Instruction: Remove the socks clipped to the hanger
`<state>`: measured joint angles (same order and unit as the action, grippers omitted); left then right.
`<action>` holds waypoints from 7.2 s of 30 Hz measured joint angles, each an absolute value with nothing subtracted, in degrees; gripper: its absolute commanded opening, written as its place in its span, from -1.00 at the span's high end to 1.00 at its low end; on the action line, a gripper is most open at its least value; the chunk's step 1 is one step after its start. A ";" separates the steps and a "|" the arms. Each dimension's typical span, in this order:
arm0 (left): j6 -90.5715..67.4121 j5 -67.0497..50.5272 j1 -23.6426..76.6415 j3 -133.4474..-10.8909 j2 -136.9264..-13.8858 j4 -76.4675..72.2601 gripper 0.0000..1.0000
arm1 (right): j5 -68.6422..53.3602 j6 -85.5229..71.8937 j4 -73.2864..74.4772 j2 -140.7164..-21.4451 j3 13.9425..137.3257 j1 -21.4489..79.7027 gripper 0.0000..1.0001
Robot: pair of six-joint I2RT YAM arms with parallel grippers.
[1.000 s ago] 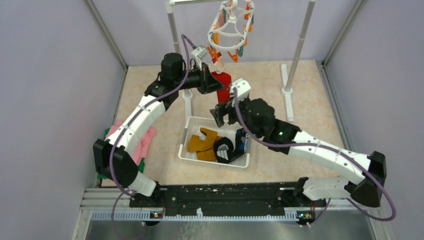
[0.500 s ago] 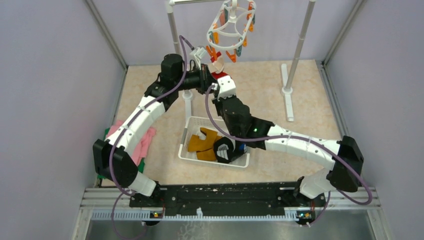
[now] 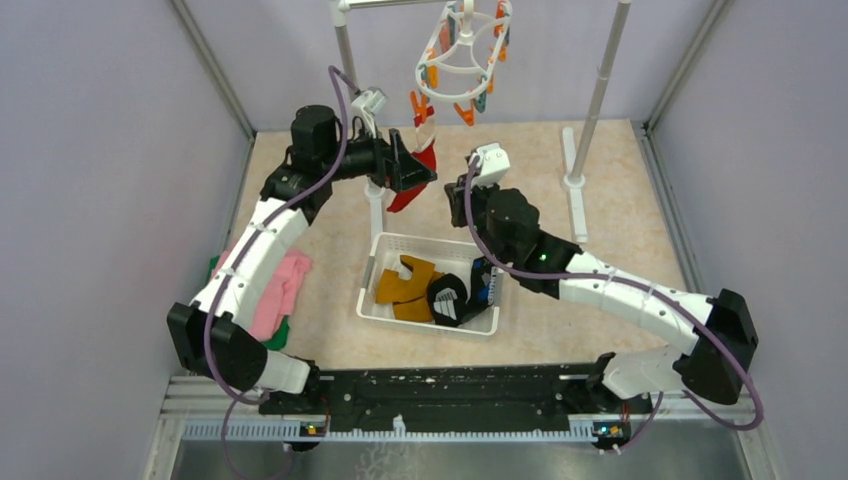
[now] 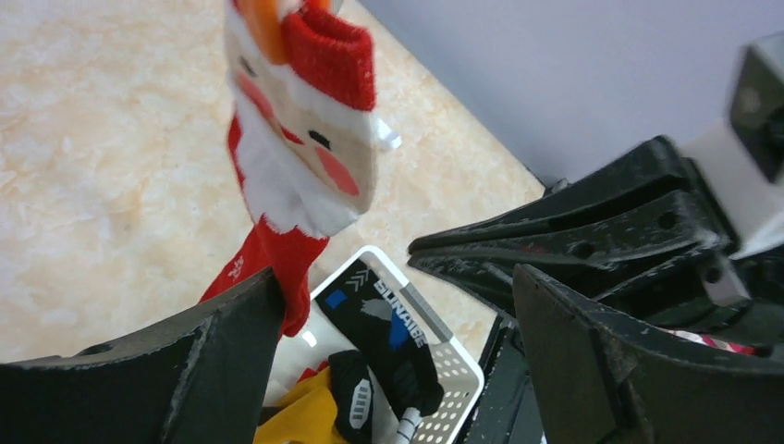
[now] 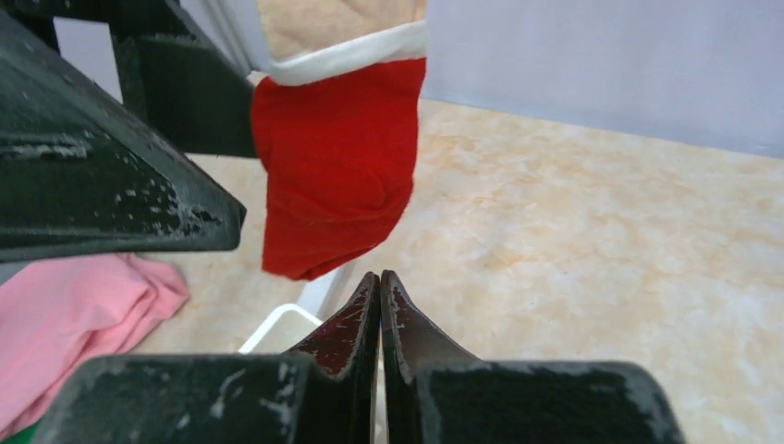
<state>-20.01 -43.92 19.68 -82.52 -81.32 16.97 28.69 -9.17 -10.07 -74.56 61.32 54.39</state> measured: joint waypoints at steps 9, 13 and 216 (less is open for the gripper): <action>-24.14 -50.30 18.92 -79.35 -80.53 8.71 -0.73 | 17.17 -12.78 -15.64 -75.88 59.88 51.59 -0.83; -26.61 -51.62 18.92 -79.20 -81.43 4.49 -0.71 | 13.26 -14.17 -20.32 -78.70 59.64 49.69 -0.83; 3.75 -23.42 9.13 -87.09 -80.01 37.74 -0.98 | -7.99 -16.43 17.76 -92.18 59.18 47.55 -0.97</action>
<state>3.75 -23.42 9.13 -87.09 -80.01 37.74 -7.99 -16.43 17.76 -92.18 59.18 47.55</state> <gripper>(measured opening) 0.988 0.863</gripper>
